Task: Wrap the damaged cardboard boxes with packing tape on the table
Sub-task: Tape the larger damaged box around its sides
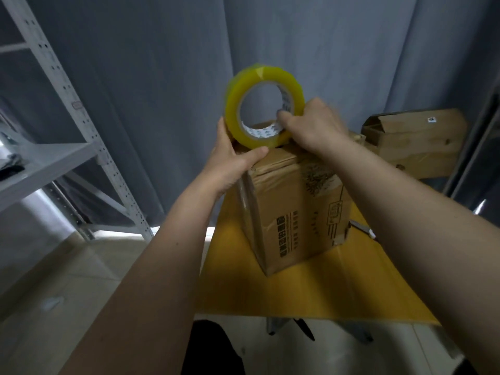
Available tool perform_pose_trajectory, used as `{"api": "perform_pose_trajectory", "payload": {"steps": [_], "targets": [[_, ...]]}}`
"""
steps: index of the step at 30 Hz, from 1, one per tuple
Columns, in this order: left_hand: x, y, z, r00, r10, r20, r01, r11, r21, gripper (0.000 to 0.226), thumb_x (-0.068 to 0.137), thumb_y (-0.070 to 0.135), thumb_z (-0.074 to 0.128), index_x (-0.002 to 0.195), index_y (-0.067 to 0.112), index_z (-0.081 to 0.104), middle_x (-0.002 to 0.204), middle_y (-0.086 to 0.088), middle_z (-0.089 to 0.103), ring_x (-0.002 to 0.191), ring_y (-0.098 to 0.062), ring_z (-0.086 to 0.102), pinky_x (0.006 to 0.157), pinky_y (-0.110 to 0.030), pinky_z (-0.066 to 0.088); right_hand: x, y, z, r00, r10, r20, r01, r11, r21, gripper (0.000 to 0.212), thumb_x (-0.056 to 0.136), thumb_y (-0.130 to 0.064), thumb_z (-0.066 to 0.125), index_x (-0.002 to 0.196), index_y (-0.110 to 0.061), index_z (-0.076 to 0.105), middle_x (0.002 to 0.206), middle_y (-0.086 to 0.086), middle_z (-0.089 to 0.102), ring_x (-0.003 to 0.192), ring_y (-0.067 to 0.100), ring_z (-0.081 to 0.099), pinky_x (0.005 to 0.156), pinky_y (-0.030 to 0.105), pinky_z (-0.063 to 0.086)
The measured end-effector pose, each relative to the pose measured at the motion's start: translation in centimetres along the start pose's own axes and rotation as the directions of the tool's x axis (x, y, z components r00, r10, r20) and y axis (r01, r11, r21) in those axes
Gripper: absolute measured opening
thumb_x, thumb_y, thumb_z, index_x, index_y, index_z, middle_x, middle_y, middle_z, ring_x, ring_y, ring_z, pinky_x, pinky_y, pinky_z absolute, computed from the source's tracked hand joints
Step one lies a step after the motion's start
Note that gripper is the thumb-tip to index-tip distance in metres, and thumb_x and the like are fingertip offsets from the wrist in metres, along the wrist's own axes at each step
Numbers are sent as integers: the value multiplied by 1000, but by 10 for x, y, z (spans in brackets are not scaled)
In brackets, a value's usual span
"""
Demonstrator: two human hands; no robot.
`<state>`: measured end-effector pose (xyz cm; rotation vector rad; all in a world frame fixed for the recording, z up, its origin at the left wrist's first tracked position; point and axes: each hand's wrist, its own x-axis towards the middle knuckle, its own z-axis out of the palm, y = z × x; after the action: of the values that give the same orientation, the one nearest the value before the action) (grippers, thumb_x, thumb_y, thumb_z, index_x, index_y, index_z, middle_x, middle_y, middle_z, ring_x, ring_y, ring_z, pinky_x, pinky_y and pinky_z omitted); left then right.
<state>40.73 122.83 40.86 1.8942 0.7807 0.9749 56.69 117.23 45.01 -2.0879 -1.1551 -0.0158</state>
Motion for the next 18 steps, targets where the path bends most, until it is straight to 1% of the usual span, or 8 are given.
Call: {"api": "perform_pose_trajectory", "payload": {"steps": [1, 2, 5, 8, 11, 13, 16, 18], "targets": [[-1, 1, 0, 1000, 14, 7, -14, 1000, 14, 89, 81, 25, 78, 149, 21, 21, 139, 2, 49, 126, -11, 48, 102, -23, 40, 2, 2, -2, 1000, 0, -1, 0, 1000, 15, 41, 86, -57, 50, 75, -17, 50, 92, 12, 56, 87, 31, 54, 70, 35, 35], [-1, 2, 1, 1000, 21, 11, -21, 999, 29, 87, 82, 25, 78, 149, 20, 23, 139, 2, 49, 126, -11, 48, 102, -23, 40, 2, 3, -3, 1000, -3, -4, 3, 1000, 22, 42, 87, -56, 49, 69, -18, 43, 88, 10, 52, 83, 29, 51, 69, 35, 34], [-1, 7, 1, 999, 22, 28, -24, 997, 71, 84, 83, 28, 76, 150, 20, 26, 142, 3, 47, 128, -11, 46, 105, -23, 37, 5, 4, -4, 999, -22, -36, 23, 1000, 10, 41, 88, -55, 48, 76, -17, 43, 88, 11, 50, 83, 29, 50, 70, 35, 34], [-1, 8, -1, 997, 30, 78, -36, 996, 82, 84, 85, 25, 74, 152, 20, 24, 148, 1, 43, 135, -11, 40, 112, -27, 33, 9, 8, -8, 995, -37, -95, 37, 999, -4, 40, 91, -53, 47, 83, -14, 46, 89, 14, 50, 97, 38, 58, 71, 36, 32], [0, 10, -1, 995, -3, 100, -8, 994, 111, 91, 86, 26, 72, 156, 20, 13, 155, -1, 33, 141, -11, 32, 116, -30, 28, 12, 13, -13, 991, -32, -129, 36, 999, 27, 36, 91, -49, 49, 85, -14, 48, 88, 11, 50, 100, 40, 58, 70, 35, 32], [1, 11, 0, 995, -28, 97, 15, 992, 128, 95, 86, 28, 72, 156, 19, 9, 157, 0, 30, 141, -10, 31, 117, -31, 27, 14, 16, -13, 989, -26, -145, 34, 998, 50, 34, 90, -48, 50, 84, -15, 49, 91, 15, 54, 101, 40, 58, 70, 35, 34], [1, 9, -1, 994, -53, 93, 40, 990, 136, 92, 87, 28, 71, 156, 18, 11, 155, 2, 33, 139, -6, 32, 111, -21, 28, 18, 20, -16, 982, -17, -186, 36, 995, 97, 31, 90, -45, 51, 87, -14, 51, 97, 18, 59, 101, 40, 59, 71, 36, 36], [1, 8, -2, 995, -59, 80, 47, 988, 145, 90, 87, 28, 71, 155, 17, 14, 153, 3, 37, 137, -4, 34, 109, -18, 28, 22, 23, -21, 976, 1, -218, 29, 990, 136, 30, 90, -42, 52, 89, -12, 56, 102, 20, 63, 100, 40, 59, 73, 37, 39]]}}
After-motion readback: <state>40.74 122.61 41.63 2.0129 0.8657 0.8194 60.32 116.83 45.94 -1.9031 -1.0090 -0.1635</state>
